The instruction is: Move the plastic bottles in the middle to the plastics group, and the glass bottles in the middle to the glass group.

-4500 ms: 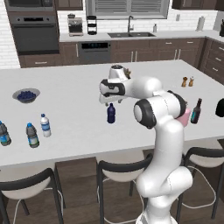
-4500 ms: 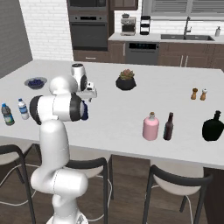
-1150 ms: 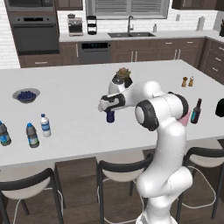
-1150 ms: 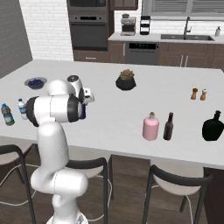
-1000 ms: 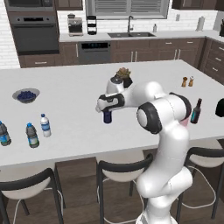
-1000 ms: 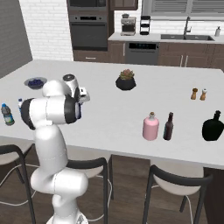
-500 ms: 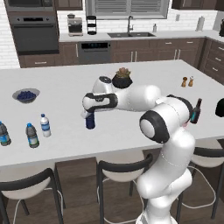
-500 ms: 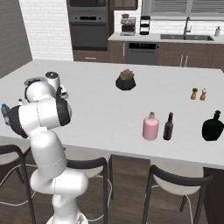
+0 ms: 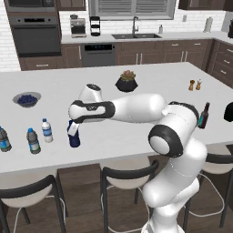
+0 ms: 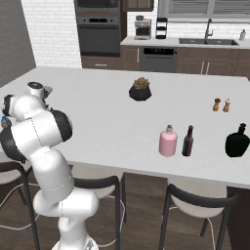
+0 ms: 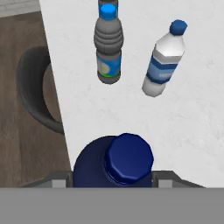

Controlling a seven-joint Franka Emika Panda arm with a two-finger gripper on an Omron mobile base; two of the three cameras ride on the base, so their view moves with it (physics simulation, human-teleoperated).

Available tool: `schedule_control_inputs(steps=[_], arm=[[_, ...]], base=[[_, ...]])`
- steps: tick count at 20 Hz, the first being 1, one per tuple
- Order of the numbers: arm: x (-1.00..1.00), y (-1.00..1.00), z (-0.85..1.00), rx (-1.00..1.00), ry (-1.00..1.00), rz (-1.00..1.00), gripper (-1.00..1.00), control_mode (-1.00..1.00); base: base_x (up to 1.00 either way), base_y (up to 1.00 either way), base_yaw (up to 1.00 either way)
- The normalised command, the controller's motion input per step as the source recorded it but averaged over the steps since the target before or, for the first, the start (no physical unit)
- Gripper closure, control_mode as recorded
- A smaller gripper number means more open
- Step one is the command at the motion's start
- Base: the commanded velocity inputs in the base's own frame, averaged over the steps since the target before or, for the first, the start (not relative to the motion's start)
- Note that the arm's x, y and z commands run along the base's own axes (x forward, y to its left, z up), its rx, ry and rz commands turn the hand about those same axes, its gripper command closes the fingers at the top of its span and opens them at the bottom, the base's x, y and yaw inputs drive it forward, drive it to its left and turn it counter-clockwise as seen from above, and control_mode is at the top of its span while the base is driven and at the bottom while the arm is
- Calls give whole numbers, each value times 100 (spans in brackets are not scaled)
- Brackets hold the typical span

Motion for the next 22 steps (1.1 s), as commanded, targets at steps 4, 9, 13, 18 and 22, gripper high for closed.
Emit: schedule_control_inputs(steps=[4,9,13,18,22], arm=[[-52,50,0,0,-11,21,100,-100],[-2,35,0,0,-13,7,100,-100],[43,22,0,3,-4,0,100,-100],[54,14,0,2,2,0,100,-100],[28,5,0,0,12,0,100,-100]], base=[[0,0,0],[0,0,0],[0,0,0],[0,0,0],[0,0,0]])
